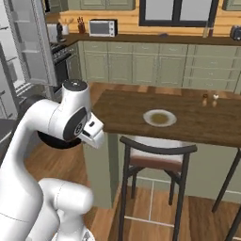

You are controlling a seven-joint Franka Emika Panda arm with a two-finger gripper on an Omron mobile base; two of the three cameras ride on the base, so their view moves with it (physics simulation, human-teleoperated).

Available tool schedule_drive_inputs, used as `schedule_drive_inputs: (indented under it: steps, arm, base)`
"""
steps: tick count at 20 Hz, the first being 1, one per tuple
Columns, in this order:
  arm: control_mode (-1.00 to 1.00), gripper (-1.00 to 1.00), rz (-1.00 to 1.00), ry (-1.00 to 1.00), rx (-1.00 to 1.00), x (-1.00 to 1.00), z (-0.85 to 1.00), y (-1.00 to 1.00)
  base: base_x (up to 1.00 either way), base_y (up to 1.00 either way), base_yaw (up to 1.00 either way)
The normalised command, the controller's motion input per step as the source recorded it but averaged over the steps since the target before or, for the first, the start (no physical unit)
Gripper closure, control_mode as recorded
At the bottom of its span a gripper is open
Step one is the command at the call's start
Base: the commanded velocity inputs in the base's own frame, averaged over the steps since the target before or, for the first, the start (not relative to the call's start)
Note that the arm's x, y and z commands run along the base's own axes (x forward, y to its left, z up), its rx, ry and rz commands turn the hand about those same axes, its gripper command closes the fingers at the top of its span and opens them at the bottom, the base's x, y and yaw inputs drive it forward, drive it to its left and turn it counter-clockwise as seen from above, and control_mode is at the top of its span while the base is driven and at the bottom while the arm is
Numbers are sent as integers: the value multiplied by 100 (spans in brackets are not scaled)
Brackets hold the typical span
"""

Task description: Pick the chicken drumstick and potato from their plates and place them in the bowl. Then put the bowl in the fridge.

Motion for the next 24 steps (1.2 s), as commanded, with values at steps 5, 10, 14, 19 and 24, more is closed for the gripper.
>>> schedule_drive_inputs:
  steps: [5, 10, 14, 19, 24]
  arm:
    - [100, 100, 0, 0, 0, 0, 0, 0]
    - [100, 100, 0, 0, 0, 0, 0, 0]
    - [100, 100, 0, 0, 0, 0, 0, 0]
    - [100, 100, 0, 0, 0, 0, 0, 0]
    - [100, 100, 0, 0, 0, 0, 0, 0]
  base:
    - [-23, 100, -13]
    - [61, 100, -8]
    - [68, 71, -10]
    - [44, 2, -8]
    - [31, 12, -8]
